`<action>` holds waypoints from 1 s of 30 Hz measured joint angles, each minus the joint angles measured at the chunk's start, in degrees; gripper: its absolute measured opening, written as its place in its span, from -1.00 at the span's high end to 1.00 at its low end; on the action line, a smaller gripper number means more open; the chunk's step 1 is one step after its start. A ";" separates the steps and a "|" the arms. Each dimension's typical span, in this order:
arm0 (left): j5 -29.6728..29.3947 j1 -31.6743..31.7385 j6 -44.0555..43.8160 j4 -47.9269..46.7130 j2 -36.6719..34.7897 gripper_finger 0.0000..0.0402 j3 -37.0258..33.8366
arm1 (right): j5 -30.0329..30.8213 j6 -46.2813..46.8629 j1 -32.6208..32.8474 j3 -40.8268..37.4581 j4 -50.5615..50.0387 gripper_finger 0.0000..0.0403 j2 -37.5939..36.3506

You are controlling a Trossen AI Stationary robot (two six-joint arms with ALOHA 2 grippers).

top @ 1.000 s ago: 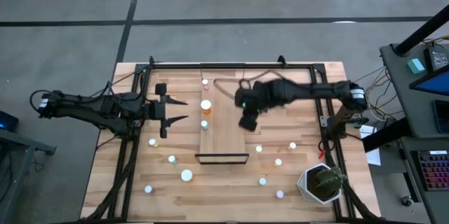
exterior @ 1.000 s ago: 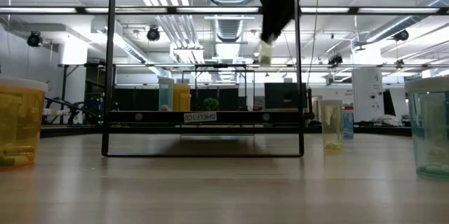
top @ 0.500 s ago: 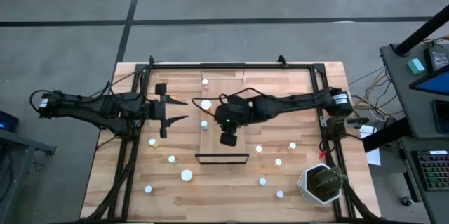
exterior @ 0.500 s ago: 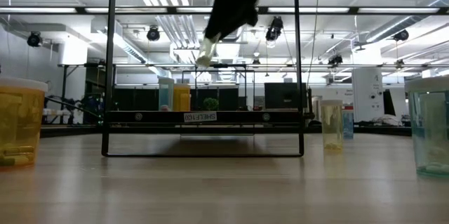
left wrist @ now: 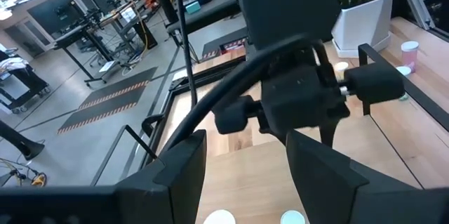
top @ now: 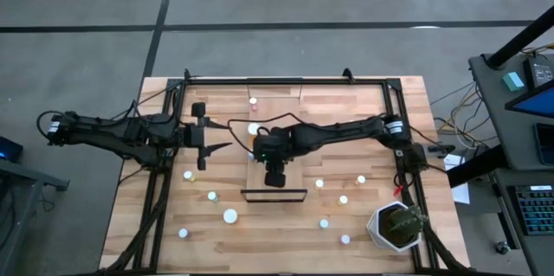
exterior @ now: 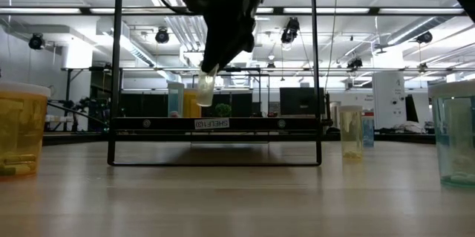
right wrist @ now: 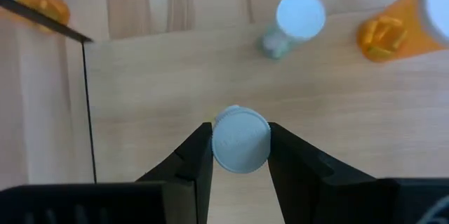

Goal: Pick and place medicine bottles onto shelf by color
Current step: Put the yellow pill bottle on the shelf

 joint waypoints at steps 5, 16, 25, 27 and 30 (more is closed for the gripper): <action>0.00 0.00 0.00 0.08 -0.01 0.10 0.00 | 0.01 -0.71 0.00 2.98 -2.85 0.47 2.37; 0.04 -0.02 0.02 0.12 0.02 0.10 0.00 | -0.51 -2.46 0.26 3.40 -3.60 0.47 3.40; 0.04 -0.02 0.04 0.09 0.02 0.10 0.00 | -0.44 -2.28 0.37 3.38 -3.66 0.23 3.39; 0.04 -0.02 0.04 0.11 -0.02 0.10 0.00 | -0.42 -2.49 0.37 3.38 -3.64 0.15 3.39; 0.04 -0.02 0.04 0.08 0.00 0.10 0.00 | -0.42 -2.65 0.37 3.36 -3.65 0.06 3.35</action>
